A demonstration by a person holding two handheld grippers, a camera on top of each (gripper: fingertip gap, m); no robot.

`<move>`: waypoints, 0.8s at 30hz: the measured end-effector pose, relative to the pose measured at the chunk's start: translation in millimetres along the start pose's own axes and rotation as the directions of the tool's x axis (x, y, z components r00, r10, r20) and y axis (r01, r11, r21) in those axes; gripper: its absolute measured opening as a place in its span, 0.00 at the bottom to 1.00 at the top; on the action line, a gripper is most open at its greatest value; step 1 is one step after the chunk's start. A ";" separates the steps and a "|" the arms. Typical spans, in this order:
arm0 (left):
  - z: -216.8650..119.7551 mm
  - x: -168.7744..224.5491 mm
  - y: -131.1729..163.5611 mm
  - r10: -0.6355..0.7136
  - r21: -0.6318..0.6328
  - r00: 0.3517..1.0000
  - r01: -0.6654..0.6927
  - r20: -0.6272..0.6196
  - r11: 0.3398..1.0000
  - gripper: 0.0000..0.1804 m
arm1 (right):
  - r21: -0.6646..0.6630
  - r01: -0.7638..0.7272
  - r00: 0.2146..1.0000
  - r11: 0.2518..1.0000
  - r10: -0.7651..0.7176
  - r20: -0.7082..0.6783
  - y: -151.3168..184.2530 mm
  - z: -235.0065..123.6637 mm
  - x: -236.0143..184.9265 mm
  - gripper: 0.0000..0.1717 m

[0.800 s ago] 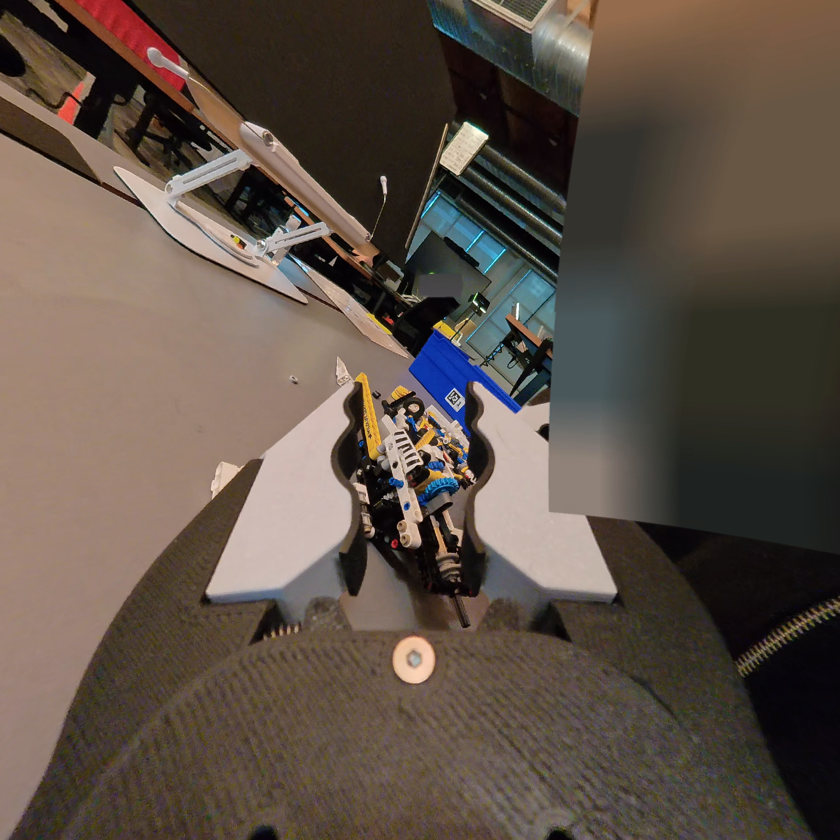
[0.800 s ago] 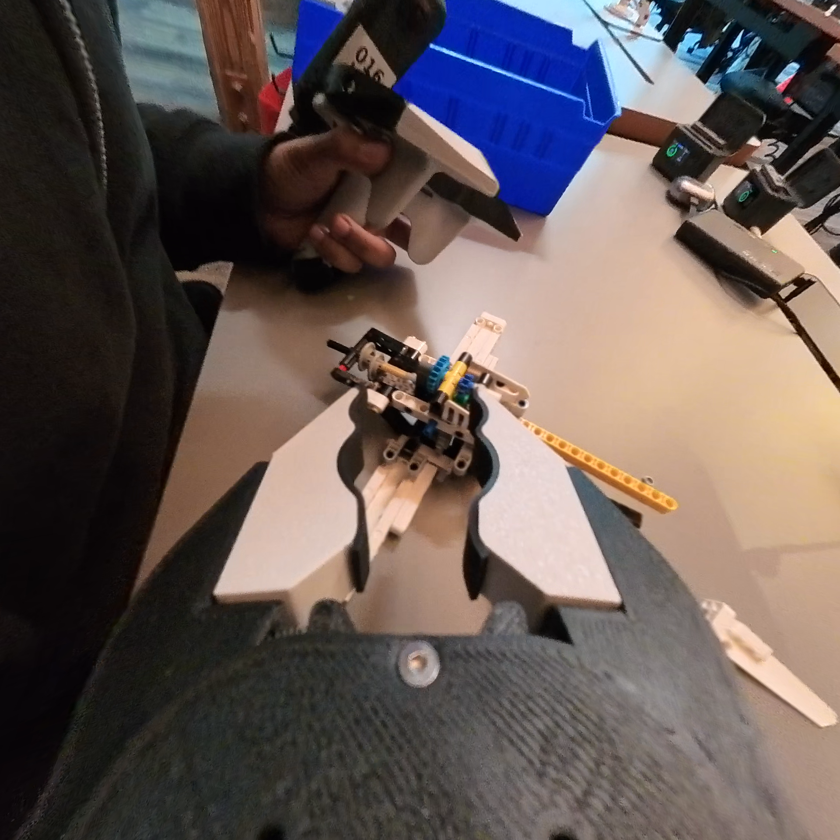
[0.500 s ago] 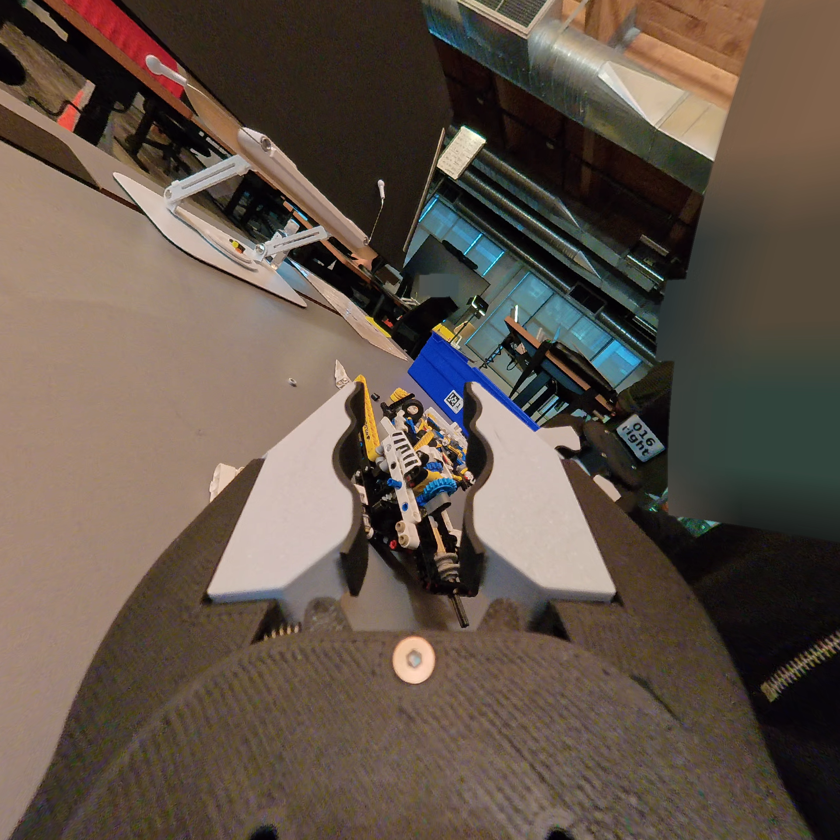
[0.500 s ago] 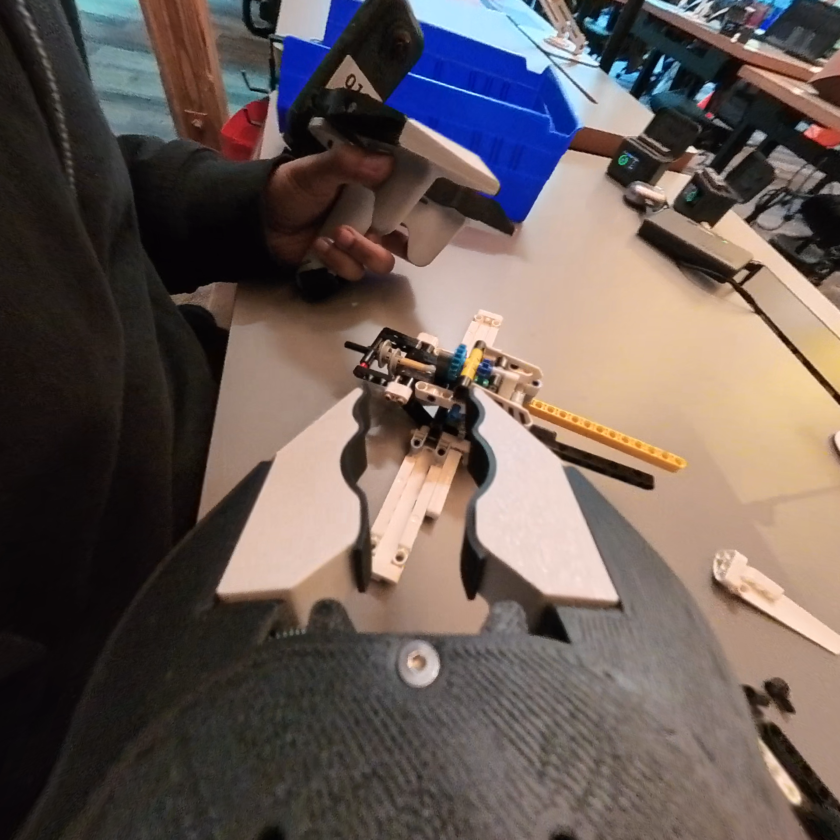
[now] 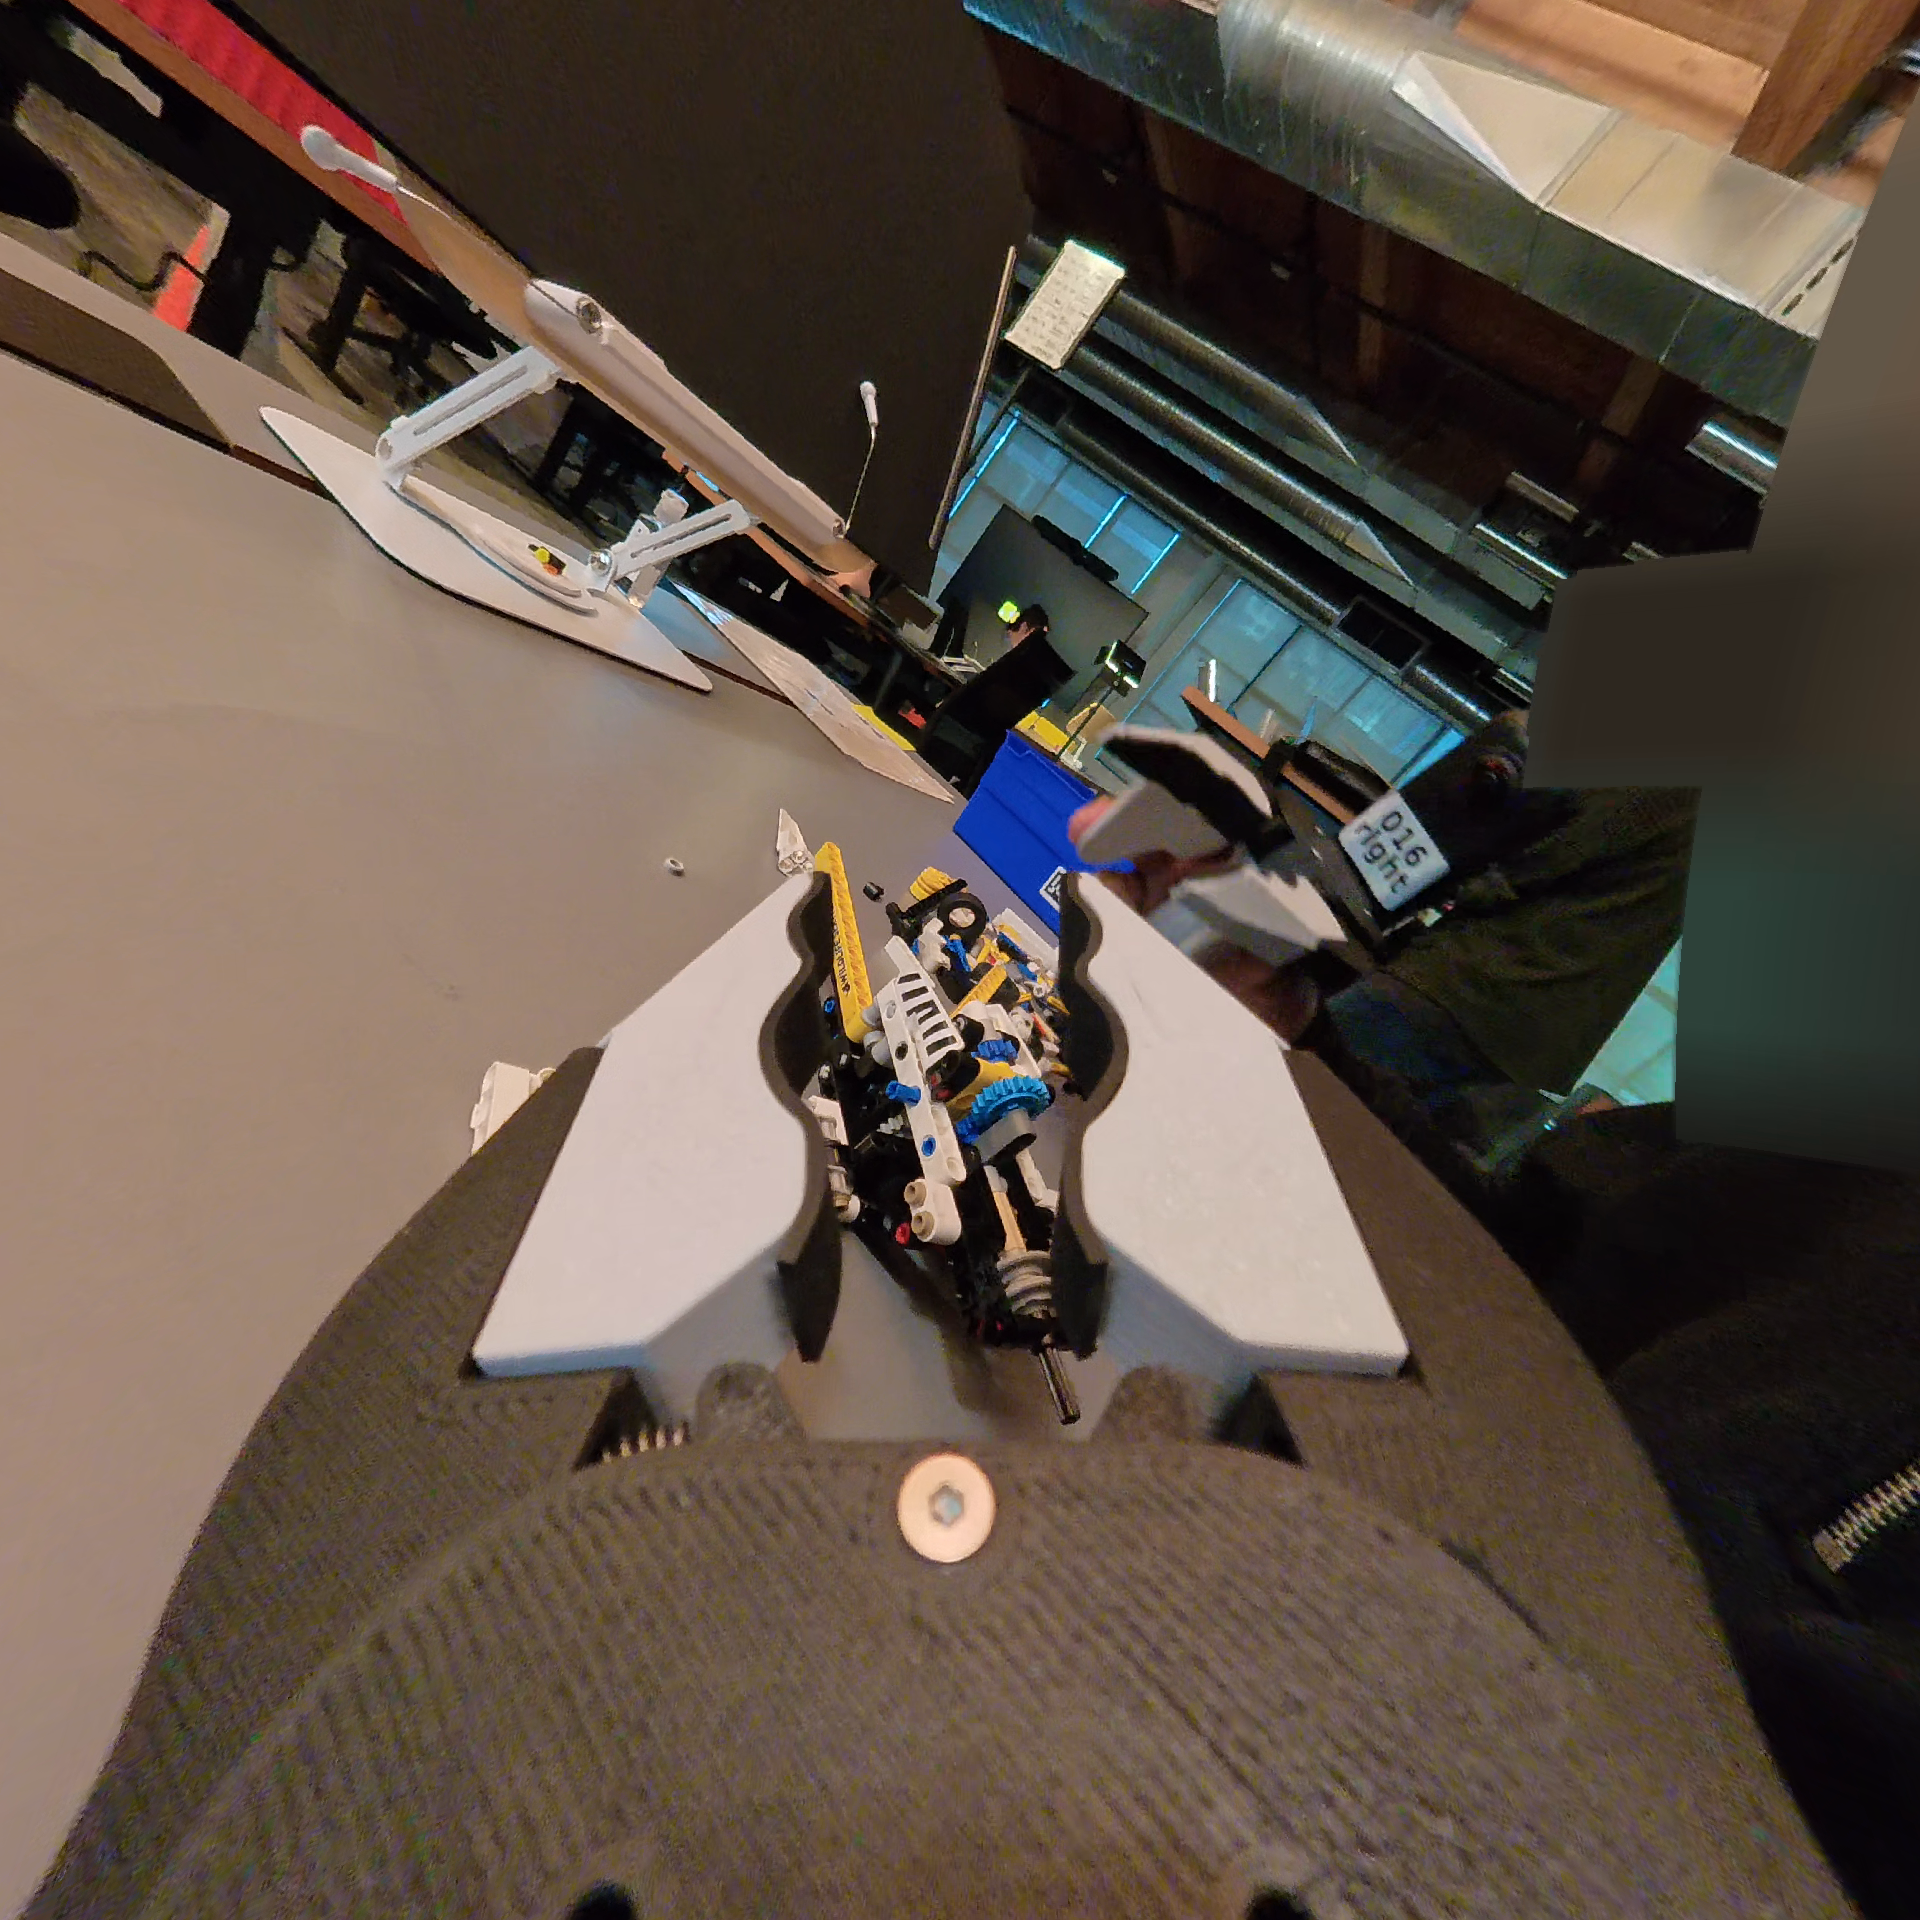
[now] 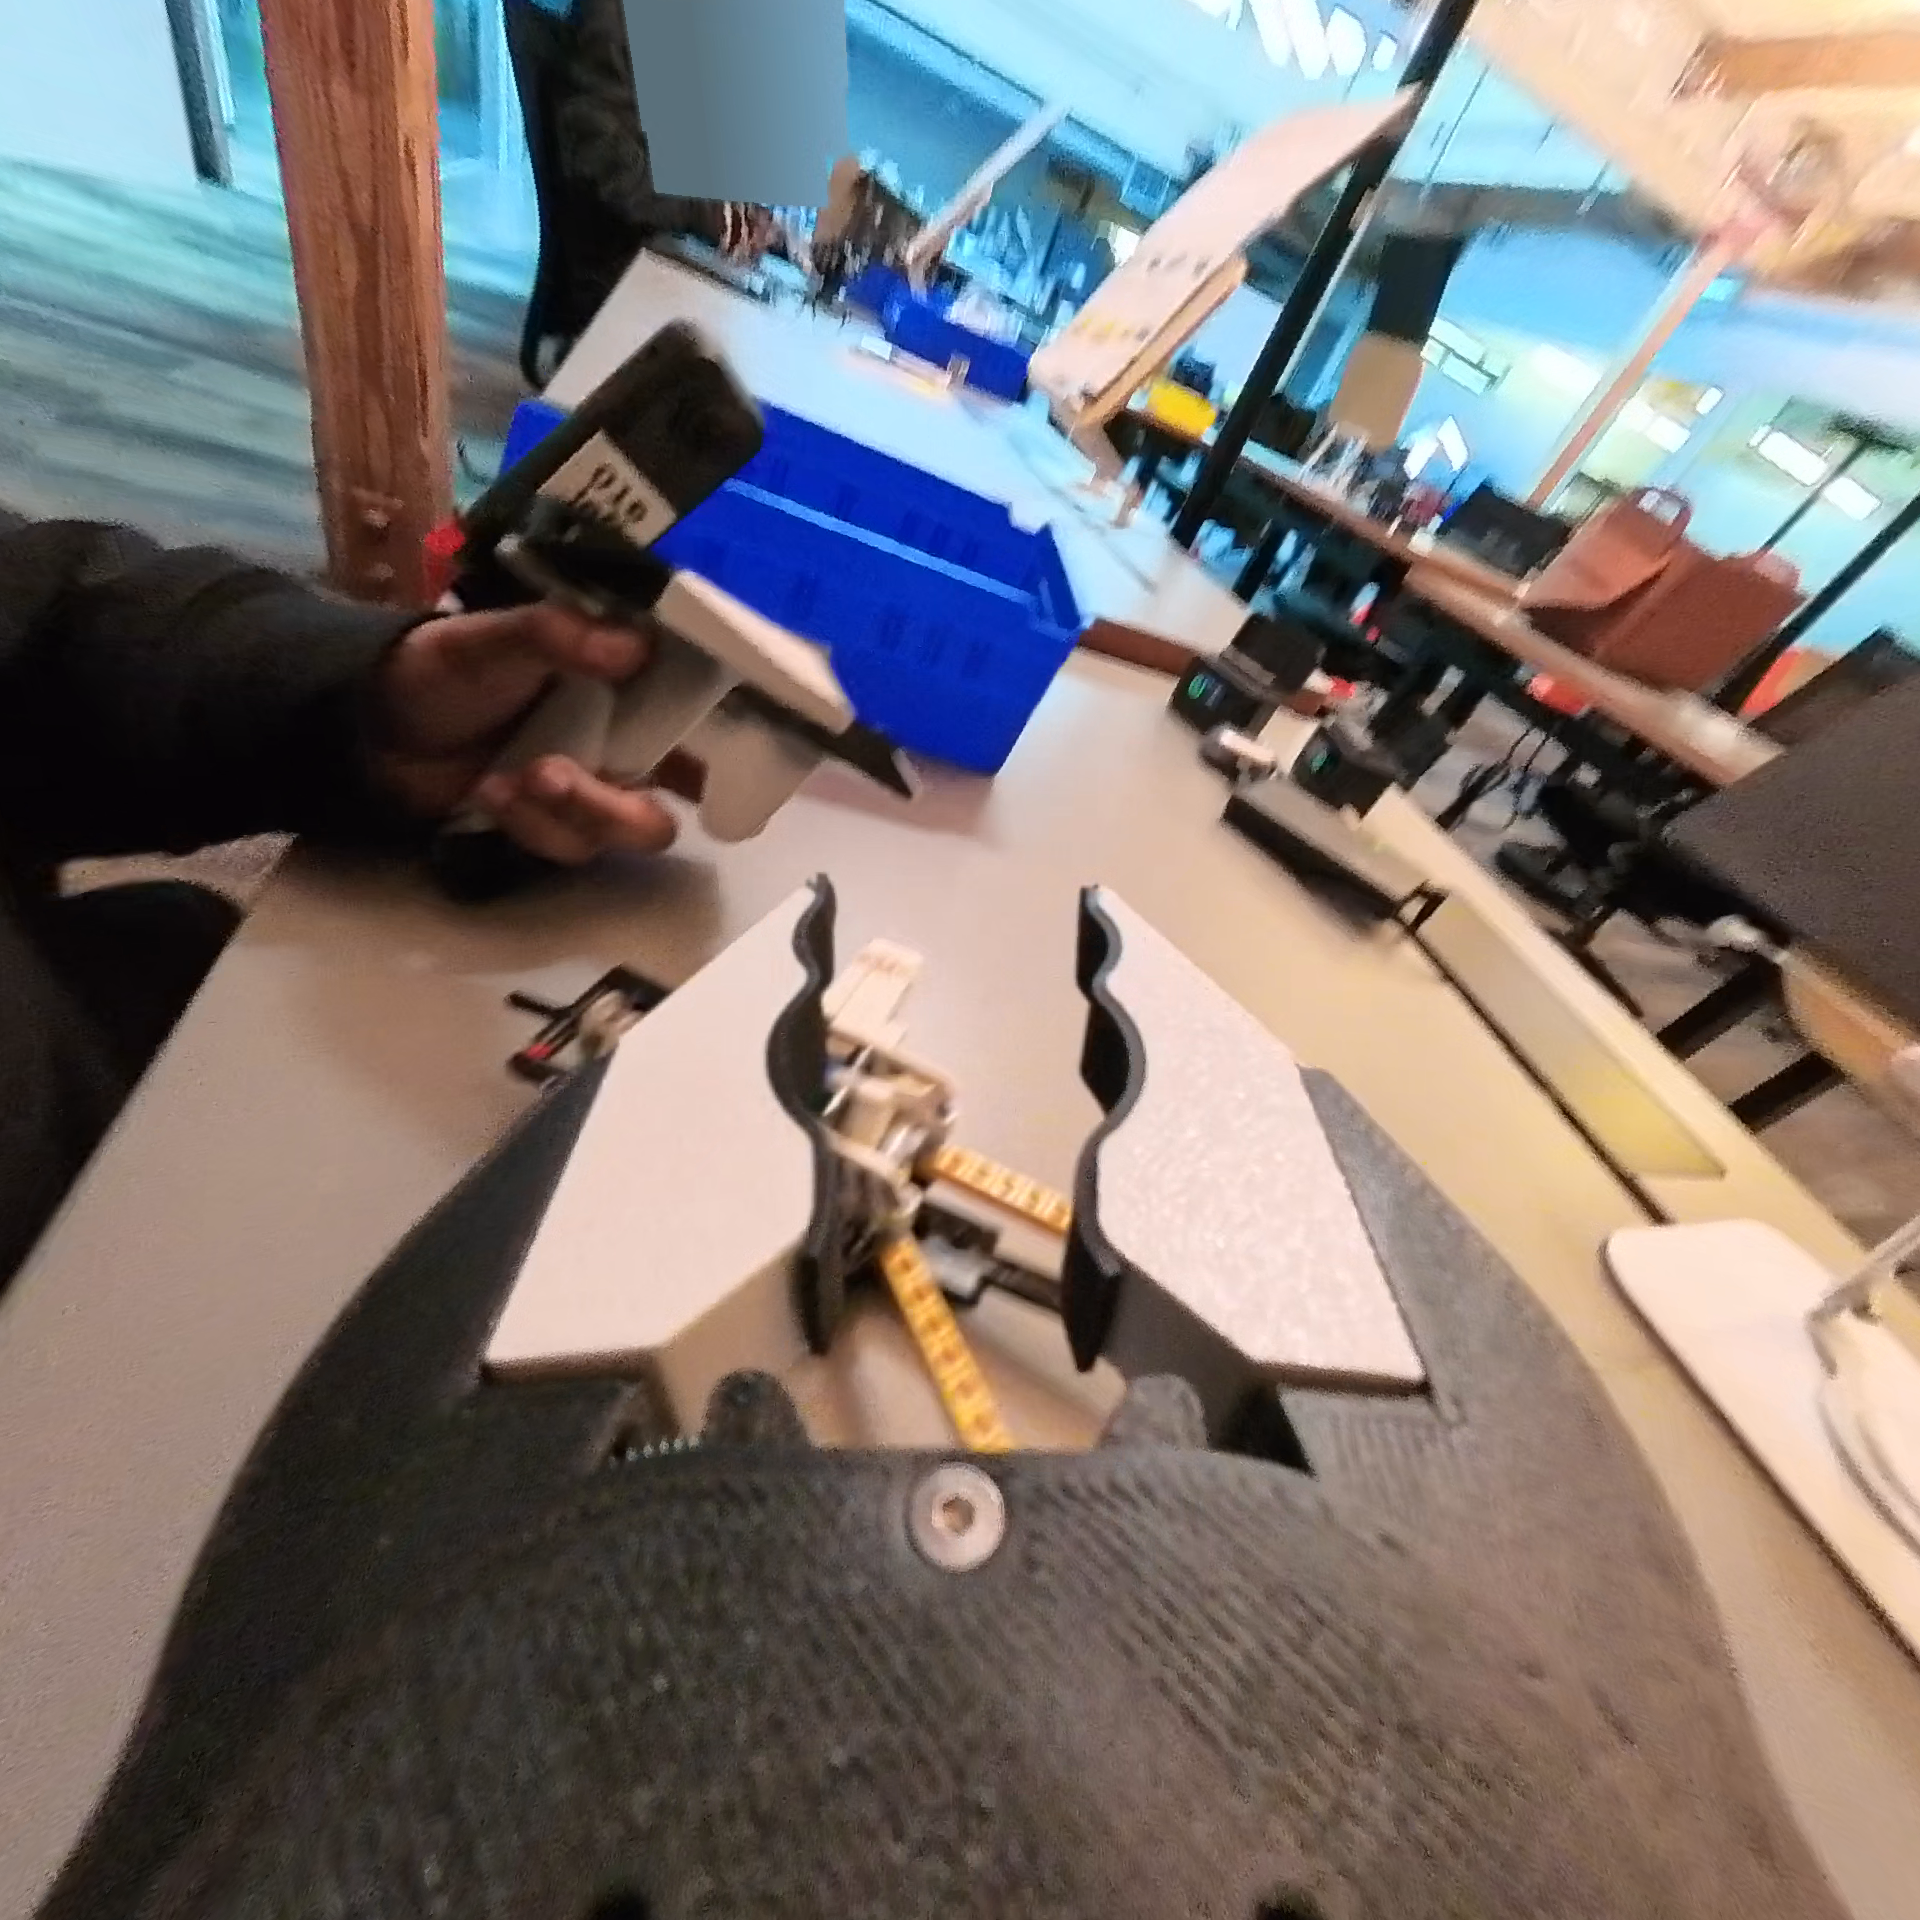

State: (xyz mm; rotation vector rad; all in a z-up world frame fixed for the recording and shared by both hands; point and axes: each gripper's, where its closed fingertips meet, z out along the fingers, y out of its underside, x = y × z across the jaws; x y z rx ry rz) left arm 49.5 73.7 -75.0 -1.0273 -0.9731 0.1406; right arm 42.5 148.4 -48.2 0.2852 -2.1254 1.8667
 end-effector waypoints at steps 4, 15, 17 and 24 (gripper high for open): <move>1.4 -0.6 1.8 0.003 -0.014 1.000 -0.002 0.005 1.000 0.23 | 0.127 -0.047 0.997 0.991 0.054 -0.055 -9.2 13.9 28.0 0.26; 5.4 0.3 7.0 0.012 -0.052 1.000 -0.011 0.005 0.999 0.23 | 0.163 -0.084 0.975 0.983 0.114 -0.191 1.4 -14.3 40.7 0.17; 5.0 0.4 6.5 0.012 -0.049 1.000 -0.012 0.004 0.999 0.23 | 0.158 -0.070 0.977 0.985 0.099 -0.189 0.8 -12.9 38.2 0.16; 2.6 0.9 3.2 0.022 -0.023 1.000 -0.022 0.010 1.000 0.22 | 0.148 -0.185 0.972 0.972 0.203 -0.115 5.8 -5.8 30.2 0.14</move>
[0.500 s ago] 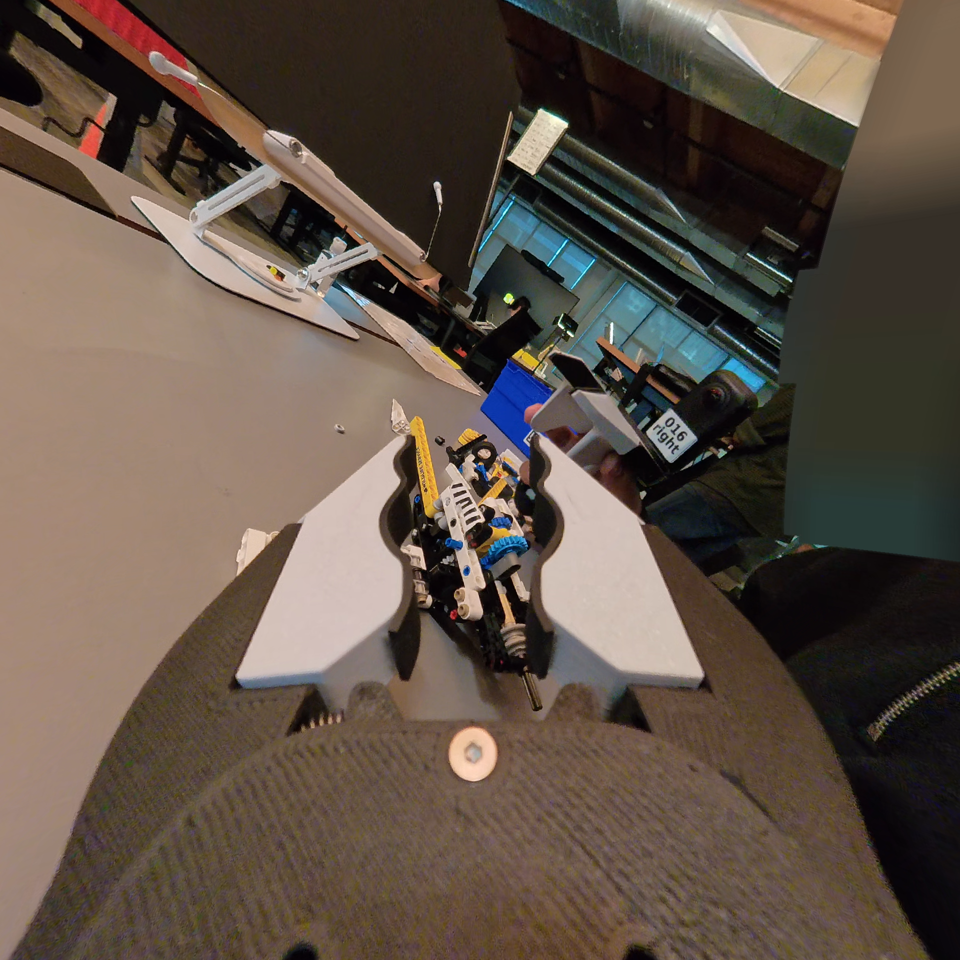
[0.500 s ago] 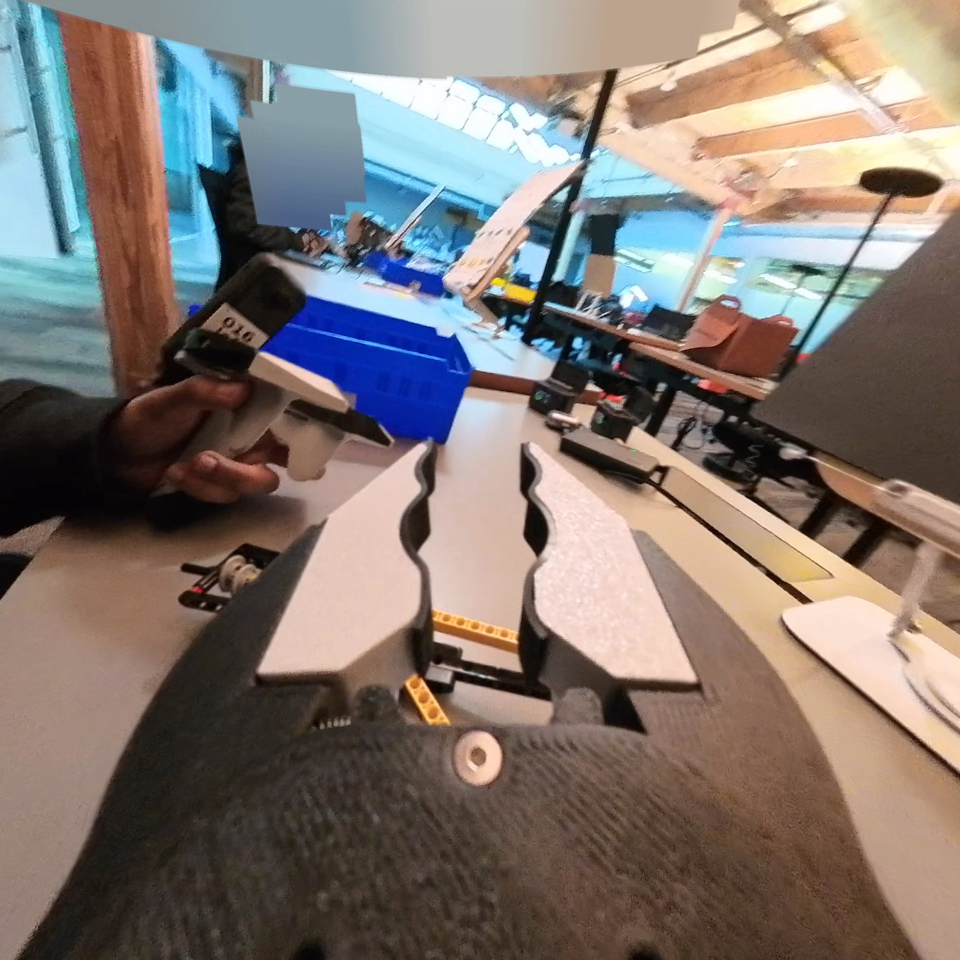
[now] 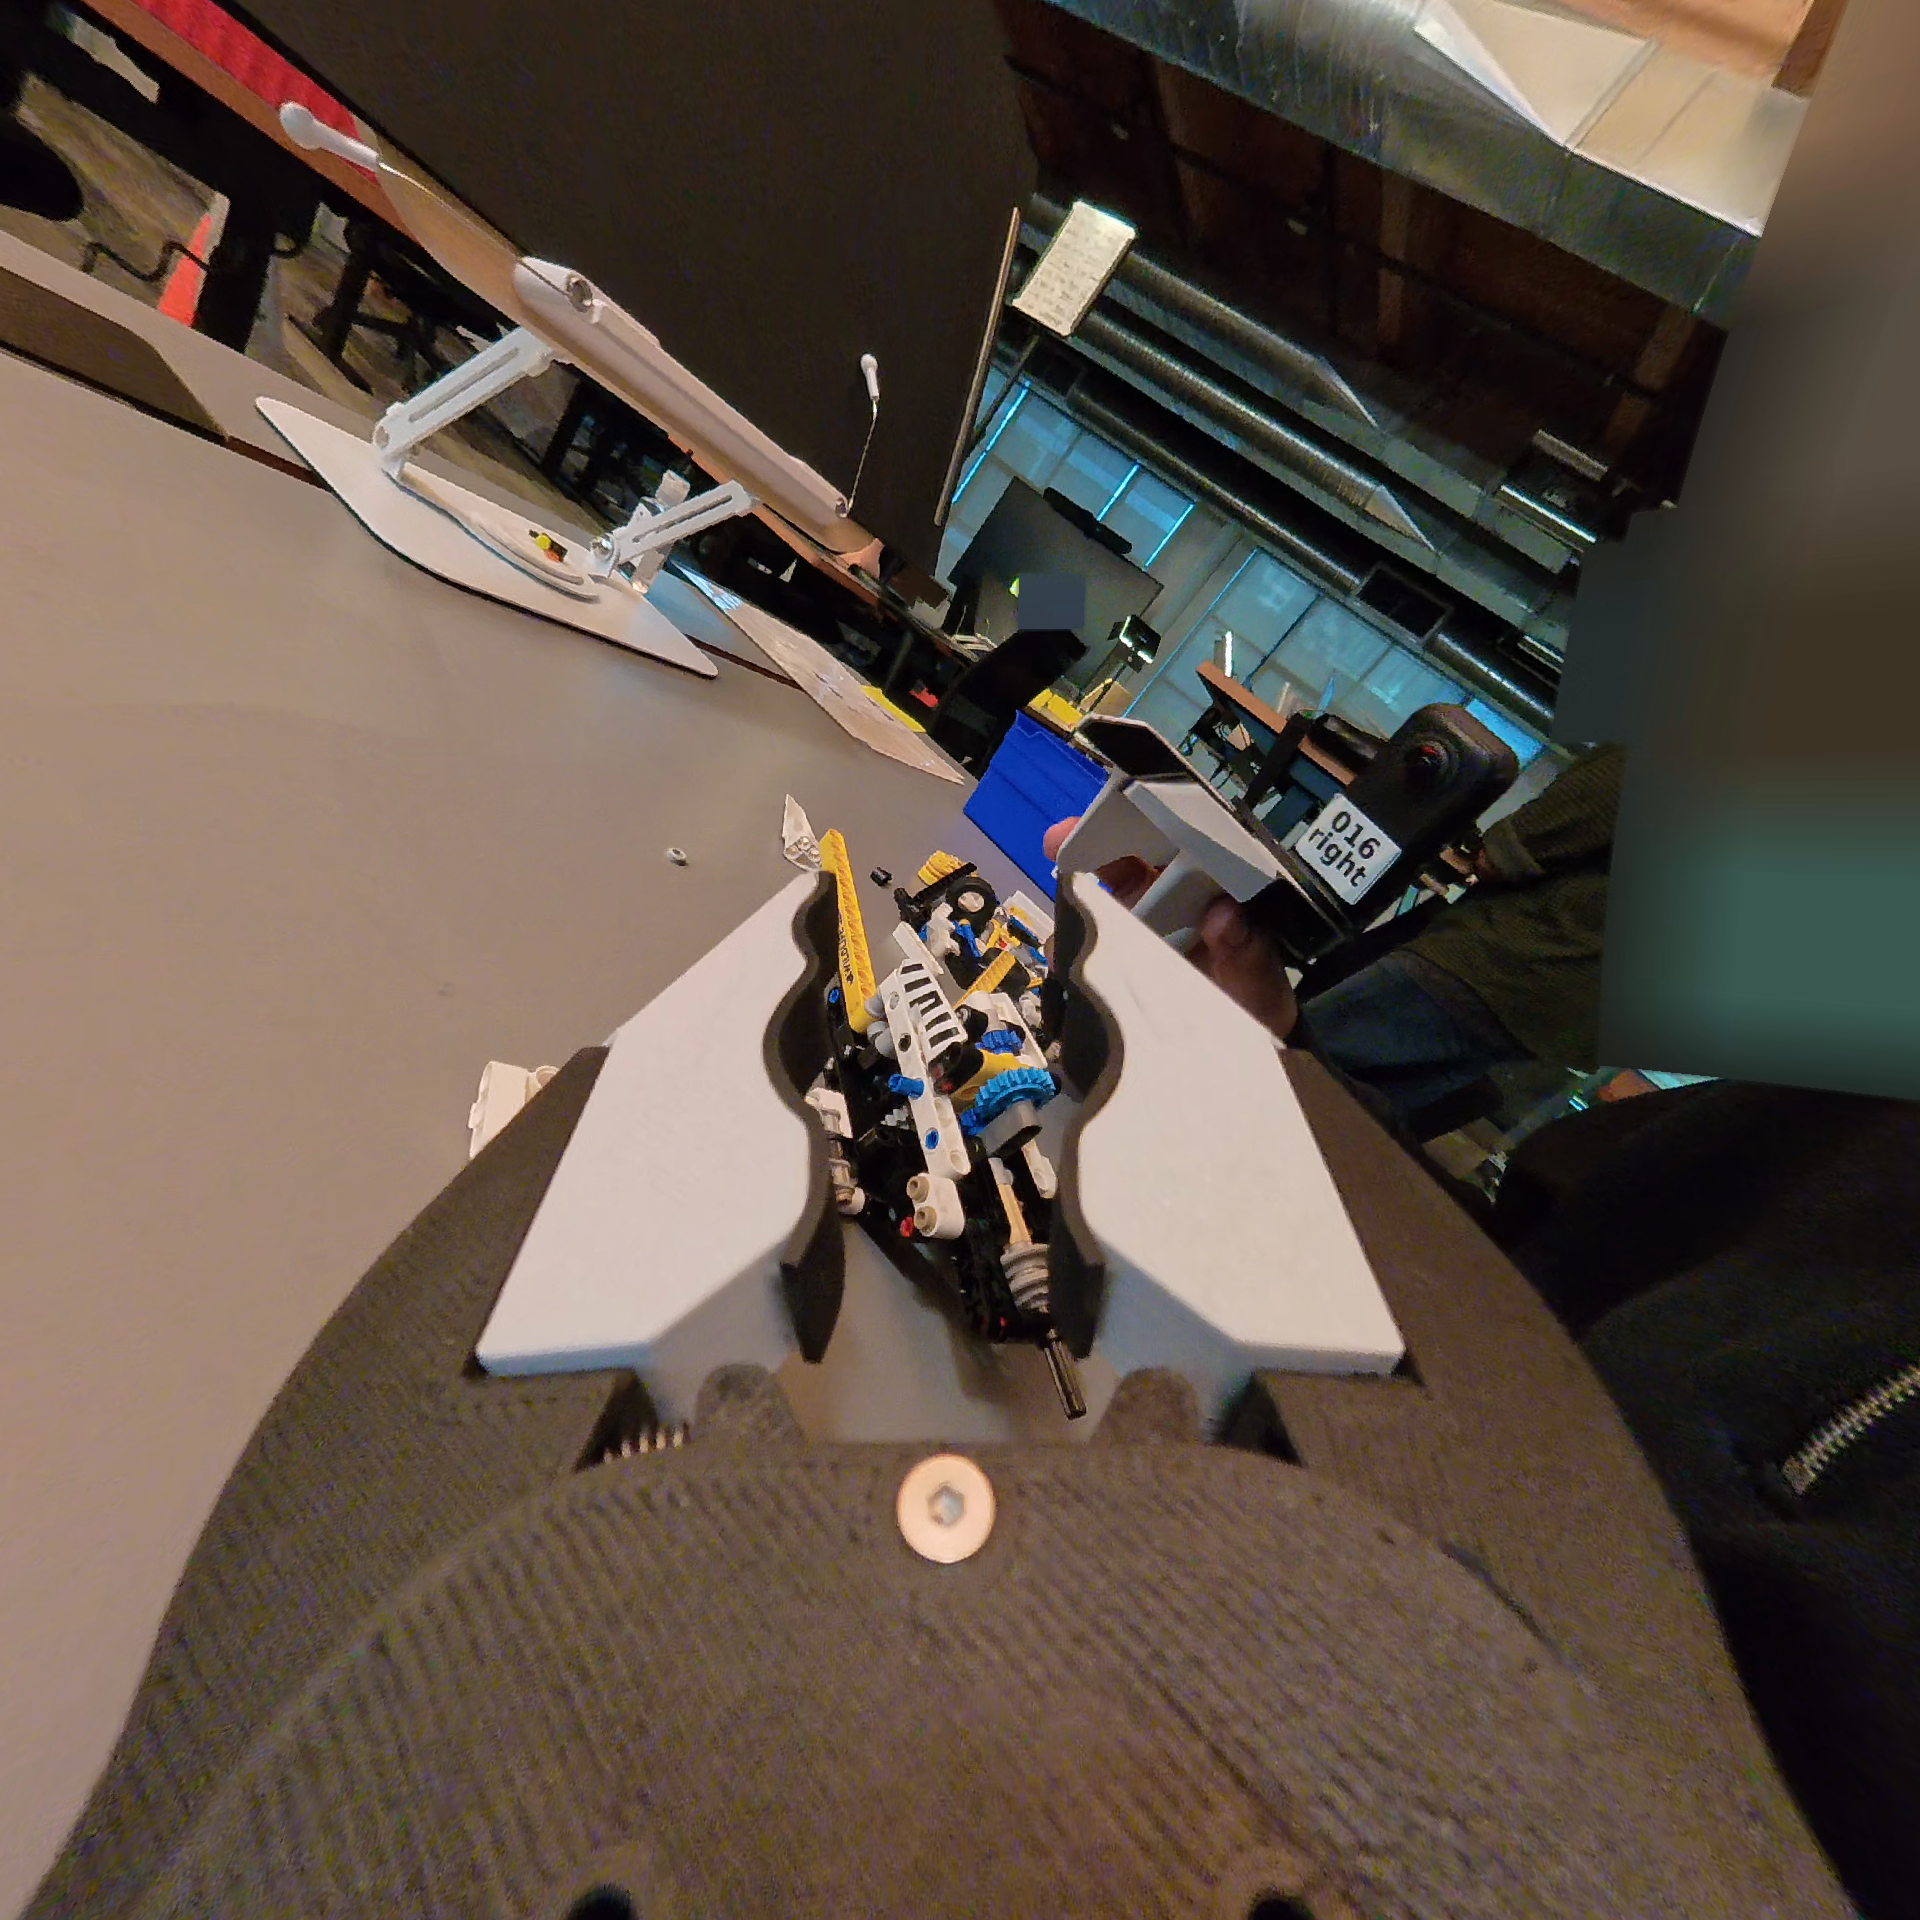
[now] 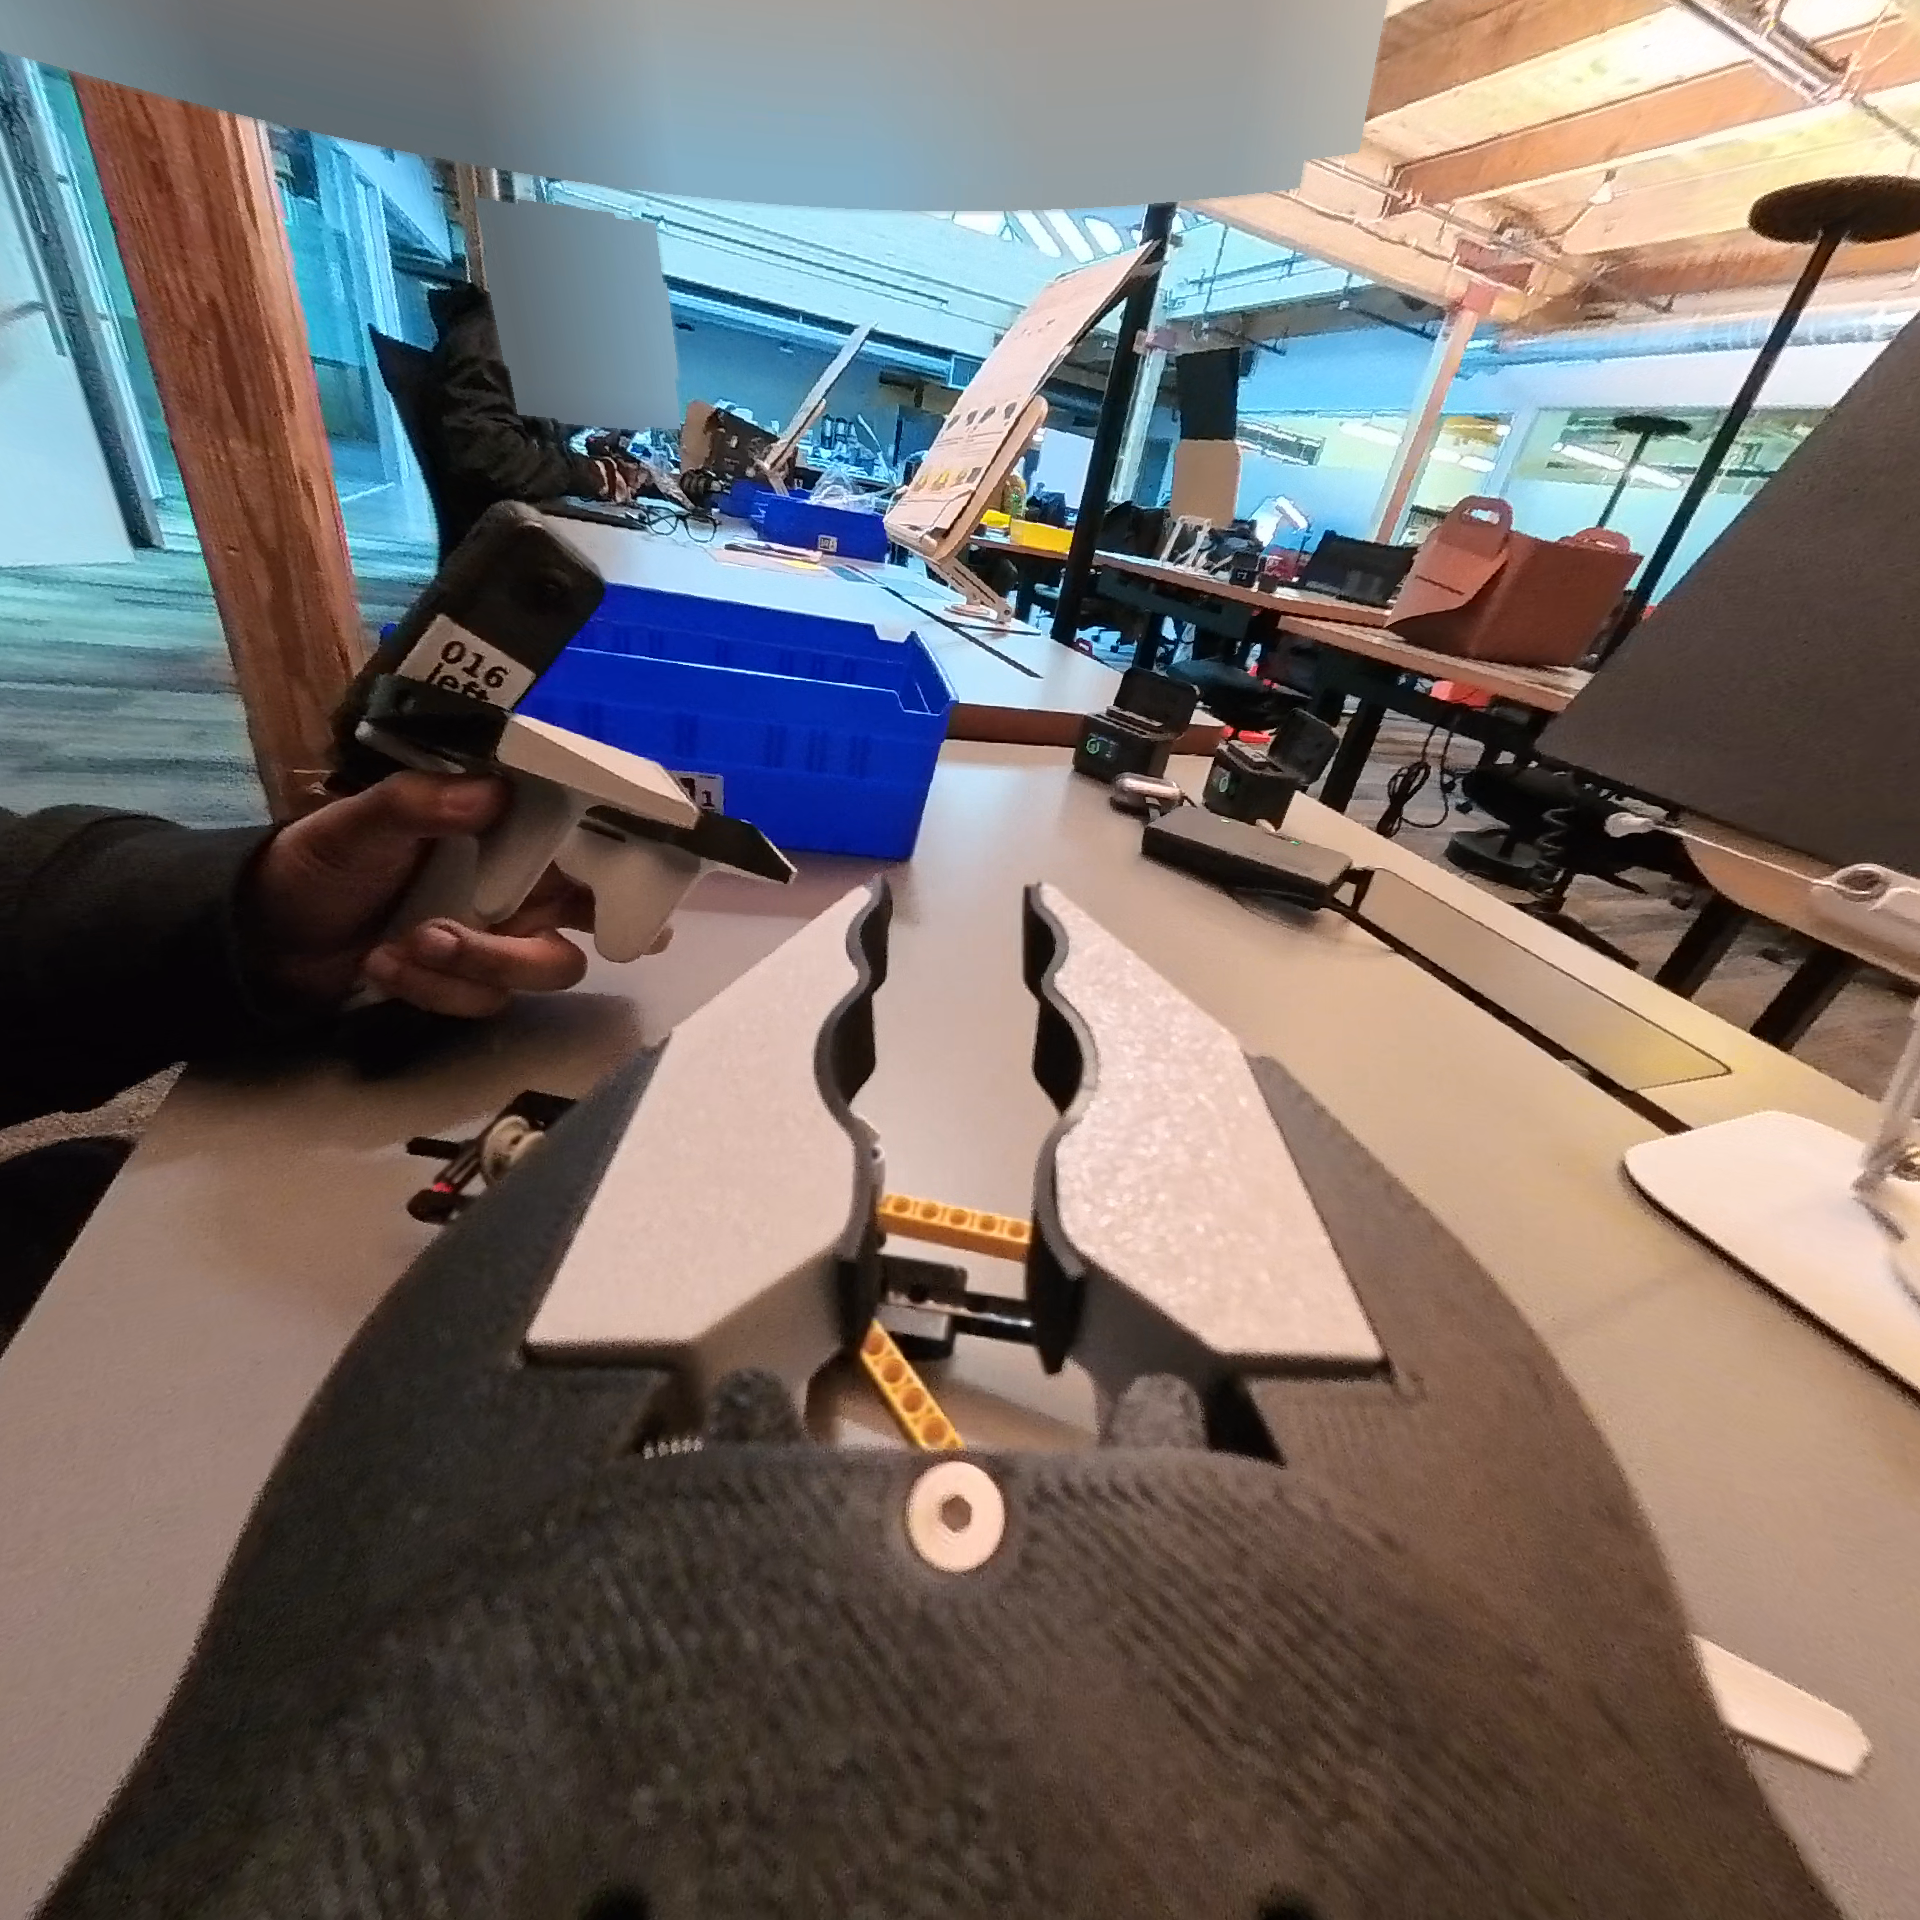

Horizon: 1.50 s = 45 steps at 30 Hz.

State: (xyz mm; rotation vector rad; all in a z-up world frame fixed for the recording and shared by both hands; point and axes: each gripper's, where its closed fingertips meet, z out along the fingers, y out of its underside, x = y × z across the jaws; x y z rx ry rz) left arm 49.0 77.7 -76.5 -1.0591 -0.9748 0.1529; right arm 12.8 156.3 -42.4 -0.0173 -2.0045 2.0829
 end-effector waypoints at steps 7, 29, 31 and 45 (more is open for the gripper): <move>-1.0 -0.6 -1.4 0.000 0.010 1.000 -0.001 0.007 1.000 0.21 | -0.042 0.077 0.996 0.996 -0.078 -0.031 6.8 1.0 1.7 0.13; 41.6 11.0 72.3 0.453 -0.462 0.886 -0.363 0.097 0.809 0.41 | -0.264 0.234 0.931 0.936 -0.138 0.336 51.7 -17.0 -58.2 0.11; 42.2 7.6 77.6 0.424 -0.495 0.900 -0.326 0.097 0.806 0.40 | -0.279 0.255 0.923 0.926 -0.147 0.356 54.9 -18.4 -61.3 0.08; 40.1 -4.5 106.8 0.467 -0.664 0.880 -0.296 0.089 0.686 0.31 | -0.348 0.639 0.713 0.686 -0.359 0.602 73.3 -20.7 -67.6 0.14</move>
